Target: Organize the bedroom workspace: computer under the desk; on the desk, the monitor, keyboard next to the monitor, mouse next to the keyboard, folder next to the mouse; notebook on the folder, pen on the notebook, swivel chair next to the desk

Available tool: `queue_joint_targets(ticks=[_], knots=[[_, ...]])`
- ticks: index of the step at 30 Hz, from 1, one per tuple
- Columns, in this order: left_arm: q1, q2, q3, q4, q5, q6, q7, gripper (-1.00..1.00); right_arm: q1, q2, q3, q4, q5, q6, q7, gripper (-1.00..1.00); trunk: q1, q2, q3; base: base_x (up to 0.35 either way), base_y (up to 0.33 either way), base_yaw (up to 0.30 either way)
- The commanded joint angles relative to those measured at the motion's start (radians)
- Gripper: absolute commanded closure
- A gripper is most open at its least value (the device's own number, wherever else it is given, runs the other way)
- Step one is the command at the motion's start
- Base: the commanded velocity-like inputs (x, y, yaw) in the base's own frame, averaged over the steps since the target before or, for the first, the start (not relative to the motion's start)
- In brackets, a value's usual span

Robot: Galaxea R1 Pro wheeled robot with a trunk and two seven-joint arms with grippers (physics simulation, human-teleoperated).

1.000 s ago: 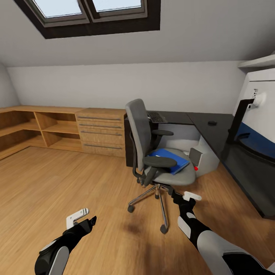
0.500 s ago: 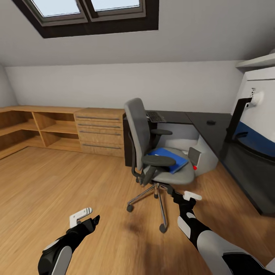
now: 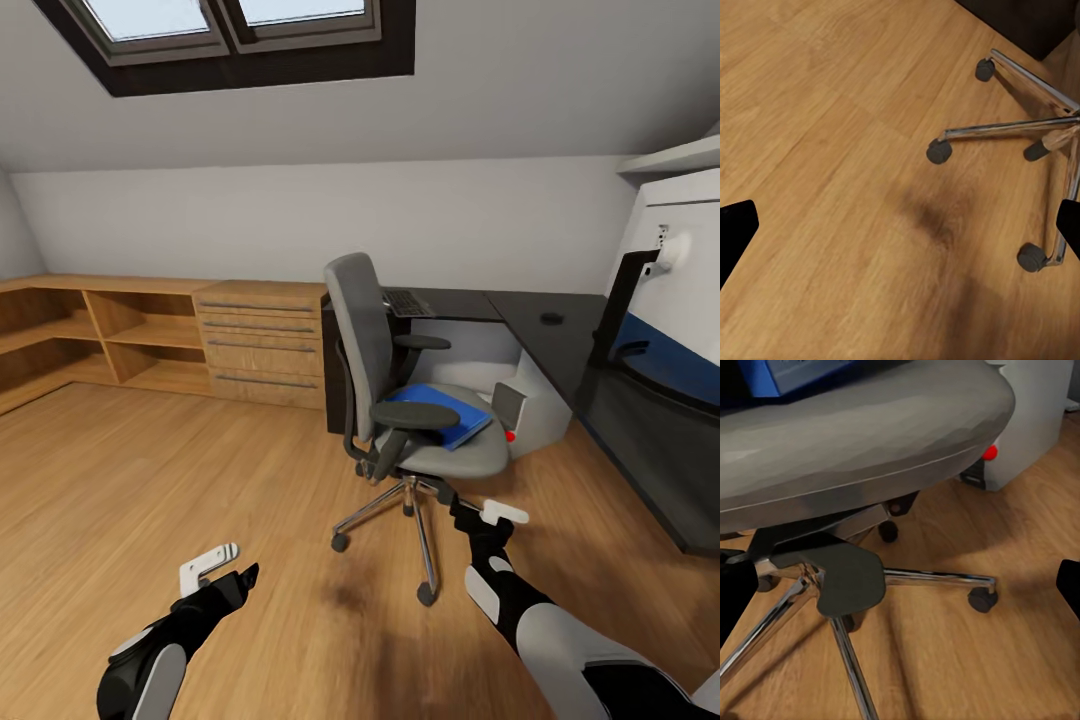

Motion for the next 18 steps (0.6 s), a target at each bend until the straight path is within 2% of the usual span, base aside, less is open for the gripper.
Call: queue_joint_targets(ticks=[1,4,7,10,12,13,18], knots=[[-0.001,0.000,0.001,-0.001,0.011,0.004,0.008,-1.00,-0.001,0.000,0.002,0.001,-0.006,-0.004,-0.001,-1.00,0.000,0.000,-0.001,0.000,0.000,0.000],[-0.001,0.001,0.002,-0.001,0.011,0.004,0.008,-1.00,-0.001,-0.002,0.000,-0.001,-0.008,-0.001,-0.003,-1.00,0.000,0.000,-0.001,0.000,0.000,0.000],[-0.001,0.002,0.002,-0.001,0.011,0.004,0.008,-1.00,-0.001,-0.017,-0.029,-0.004,-0.043,0.005,-0.003,-1.00,0.000,0.000,-0.001,0.000,0.000,0.000],[-0.001,0.002,0.002,-0.001,0.010,0.004,0.009,-1.00,-0.001,-0.038,-0.089,-0.009,-0.129,0.011,-0.001,-1.00,0.000,0.000,-0.001,0.000,0.000,0.000],[-0.001,0.002,0.002,-0.001,0.011,0.004,0.009,-1.00,-0.001,-0.047,-0.107,-0.011,-0.165,0.019,-0.001,-1.00,0.000,0.000,-0.001,0.000,0.000,0.000],[-0.001,0.003,0.003,-0.001,0.010,0.004,0.009,-1.00,-0.001,-0.054,-0.119,-0.013,-0.196,0.031,0.000,-1.00,0.000,0.000,-0.001,0.000,0.000,0.000],[-0.001,0.003,0.014,-0.001,0.010,0.004,0.009,-1.00,-0.001,-0.069,-0.136,-0.044,-0.264,0.080,-0.001,-1.00,0.000,0.000,-0.001,0.000,0.000,0.000]])
